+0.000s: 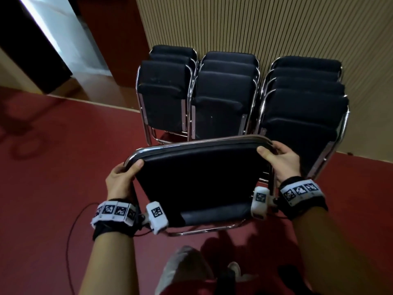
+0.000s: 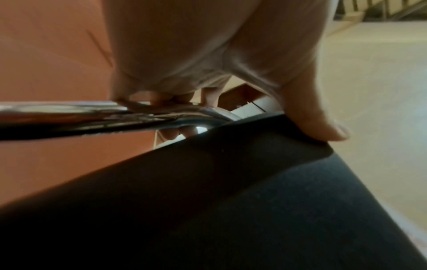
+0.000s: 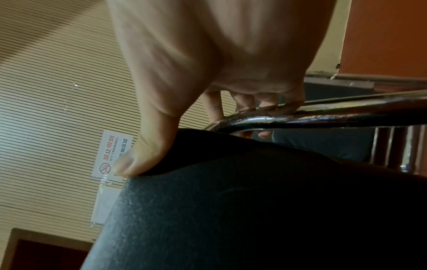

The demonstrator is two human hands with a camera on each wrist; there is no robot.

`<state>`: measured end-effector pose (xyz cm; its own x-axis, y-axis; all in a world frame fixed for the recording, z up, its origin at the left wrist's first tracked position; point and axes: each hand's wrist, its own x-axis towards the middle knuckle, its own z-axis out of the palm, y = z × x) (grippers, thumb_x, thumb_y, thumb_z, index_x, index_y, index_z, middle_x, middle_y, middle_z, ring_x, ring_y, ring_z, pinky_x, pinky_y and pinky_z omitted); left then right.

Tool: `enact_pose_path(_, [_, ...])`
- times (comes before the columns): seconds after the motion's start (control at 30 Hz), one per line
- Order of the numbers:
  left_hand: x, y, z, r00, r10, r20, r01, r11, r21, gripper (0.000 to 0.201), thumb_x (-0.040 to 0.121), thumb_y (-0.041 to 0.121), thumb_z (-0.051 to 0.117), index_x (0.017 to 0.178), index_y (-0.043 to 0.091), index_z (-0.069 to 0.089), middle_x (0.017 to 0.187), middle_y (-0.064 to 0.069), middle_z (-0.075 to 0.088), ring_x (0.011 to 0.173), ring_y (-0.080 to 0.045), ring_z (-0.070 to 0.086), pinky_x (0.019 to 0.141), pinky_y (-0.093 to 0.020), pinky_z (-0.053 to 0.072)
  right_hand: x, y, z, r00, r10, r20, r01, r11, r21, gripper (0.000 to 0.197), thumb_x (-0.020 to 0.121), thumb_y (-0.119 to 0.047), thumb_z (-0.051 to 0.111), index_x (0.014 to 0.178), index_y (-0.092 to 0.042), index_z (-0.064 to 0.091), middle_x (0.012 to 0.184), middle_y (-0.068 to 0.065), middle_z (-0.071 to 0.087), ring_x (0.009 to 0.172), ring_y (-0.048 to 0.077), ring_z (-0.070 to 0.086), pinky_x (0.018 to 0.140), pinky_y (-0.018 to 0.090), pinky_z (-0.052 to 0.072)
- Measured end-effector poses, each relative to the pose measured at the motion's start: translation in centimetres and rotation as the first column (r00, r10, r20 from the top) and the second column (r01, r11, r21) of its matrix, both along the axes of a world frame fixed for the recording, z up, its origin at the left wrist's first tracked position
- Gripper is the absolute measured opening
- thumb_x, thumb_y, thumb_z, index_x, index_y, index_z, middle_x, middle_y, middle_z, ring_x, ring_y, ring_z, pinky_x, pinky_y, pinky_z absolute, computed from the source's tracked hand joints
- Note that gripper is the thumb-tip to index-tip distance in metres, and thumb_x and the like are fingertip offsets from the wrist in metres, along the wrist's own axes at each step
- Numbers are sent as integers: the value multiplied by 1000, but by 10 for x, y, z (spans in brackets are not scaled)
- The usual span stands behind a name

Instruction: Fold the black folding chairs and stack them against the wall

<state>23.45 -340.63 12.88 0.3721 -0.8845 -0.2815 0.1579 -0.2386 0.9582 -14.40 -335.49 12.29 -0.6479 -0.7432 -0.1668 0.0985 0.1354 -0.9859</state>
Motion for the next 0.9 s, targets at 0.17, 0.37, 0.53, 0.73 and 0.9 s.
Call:
enact_pose_path(0.17, [-20, -111, -12, 998, -54, 31, 53, 998, 21, 45, 77, 18, 85, 114, 11, 60, 117, -11, 68, 108, -23, 65, 102, -35, 49, -15, -88, -5, 998, -56, -1, 56, 998, 16, 35, 73, -15, 85, 103, -16, 68, 88, -6, 69, 69, 0, 65, 56, 7, 48])
enact_pose_path(0.37, [-40, -228, -33, 987, -158, 10, 157, 986, 47, 39, 75, 18, 86, 106, 13, 62, 108, -8, 69, 97, -21, 65, 93, -31, 50, -27, -170, -10, 992, -102, -72, 106, 993, 59, 20, 75, -13, 82, 82, -24, 66, 71, -16, 69, 56, -13, 60, 55, 1, 43])
enact_pose_path(0.53, [-72, -336, -39, 969, -246, 31, 244, 968, 51, 48, 81, 16, 82, 122, 6, 61, 116, -11, 67, 99, -20, 63, 80, -20, 50, -44, -240, -18, 979, -179, -101, 186, 981, 54, 16, 77, -12, 82, 90, -15, 73, 68, -18, 71, 63, -6, 63, 61, 8, 47])
enact_pose_path(0.73, [-116, -422, -60, 945, -323, 45, 314, 940, 137, 81, 56, 40, 94, 124, 8, 64, 119, -12, 70, 111, -28, 67, 101, -45, 52, -80, -295, -47, 965, -259, -46, 263, 961, 88, 17, 73, -10, 84, 86, -16, 73, 70, -11, 72, 64, 0, 65, 62, 12, 50])
enact_pose_path(0.9, [-161, -473, -82, 932, -359, 52, 345, 921, 178, 63, 71, 25, 89, 125, 7, 62, 119, -12, 69, 112, -28, 67, 103, -43, 51, -125, -338, -79, 956, -291, -40, 293, 936, 194, 27, 73, -19, 85, 94, -21, 69, 84, -11, 69, 77, 2, 63, 74, 16, 47])
